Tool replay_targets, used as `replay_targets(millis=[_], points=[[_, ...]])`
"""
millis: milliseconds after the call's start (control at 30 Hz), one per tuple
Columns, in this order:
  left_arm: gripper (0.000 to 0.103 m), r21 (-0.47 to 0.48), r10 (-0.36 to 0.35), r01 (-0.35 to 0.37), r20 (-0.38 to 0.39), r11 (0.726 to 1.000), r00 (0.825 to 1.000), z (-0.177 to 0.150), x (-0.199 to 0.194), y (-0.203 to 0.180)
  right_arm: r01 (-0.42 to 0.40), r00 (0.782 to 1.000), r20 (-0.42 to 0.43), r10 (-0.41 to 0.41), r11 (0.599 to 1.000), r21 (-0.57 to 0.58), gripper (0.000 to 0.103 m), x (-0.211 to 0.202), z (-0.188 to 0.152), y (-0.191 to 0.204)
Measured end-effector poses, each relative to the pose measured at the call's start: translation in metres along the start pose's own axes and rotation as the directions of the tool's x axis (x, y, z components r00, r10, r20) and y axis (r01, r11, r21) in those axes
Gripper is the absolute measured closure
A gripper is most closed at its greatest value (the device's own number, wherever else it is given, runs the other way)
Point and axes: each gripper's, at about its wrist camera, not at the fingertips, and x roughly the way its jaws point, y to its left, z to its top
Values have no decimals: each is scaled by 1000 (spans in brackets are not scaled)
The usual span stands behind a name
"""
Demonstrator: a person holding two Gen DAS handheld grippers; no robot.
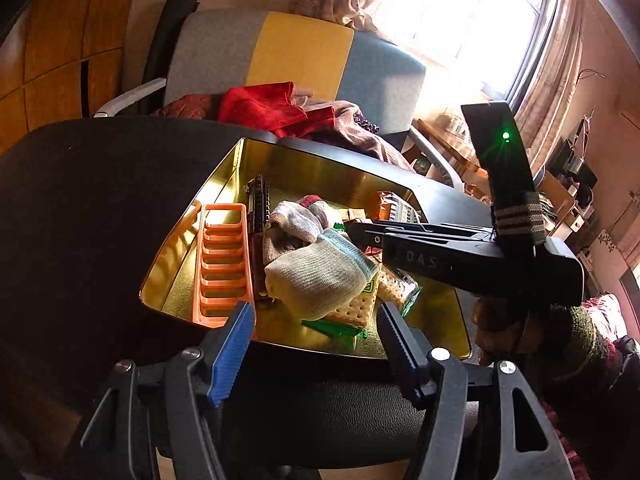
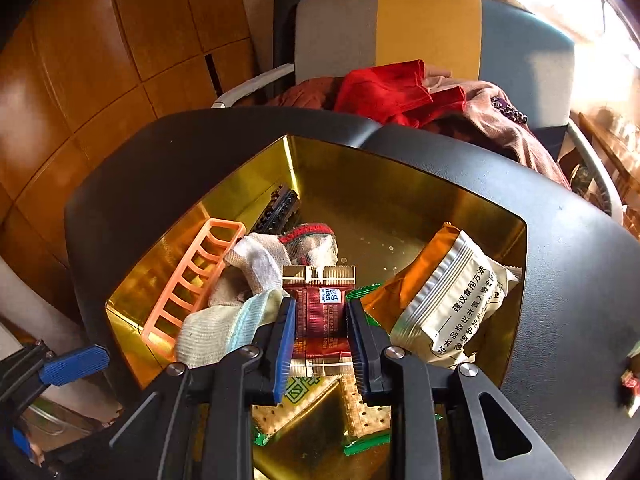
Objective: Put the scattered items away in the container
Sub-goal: 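Lower the red candy packet into the gold box and open the right tool, then move the right tool to the green essential-oil box and grasp it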
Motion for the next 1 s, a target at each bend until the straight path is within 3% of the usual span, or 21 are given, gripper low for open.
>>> replay_targets(millis=[433, 600, 733, 1000], points=[[38, 78, -21, 21, -4, 997, 1000, 8, -2, -28, 1, 996, 89, -12, 993, 120, 69, -45, -17, -43], [38, 166, -64, 70, -38, 984, 997, 12, 9, -63, 68, 991, 100, -94, 968, 241, 66, -74, -49, -107], [38, 223, -114, 132, -92, 966, 989, 11, 25, -98, 181, 975, 69, -212, 934, 309, 66, -93, -70, -173], [38, 311, -193, 252, -207, 916, 959, 8, 62, -171, 384, 917, -26, -397, 867, 317, 66, -95, -49, -297]])
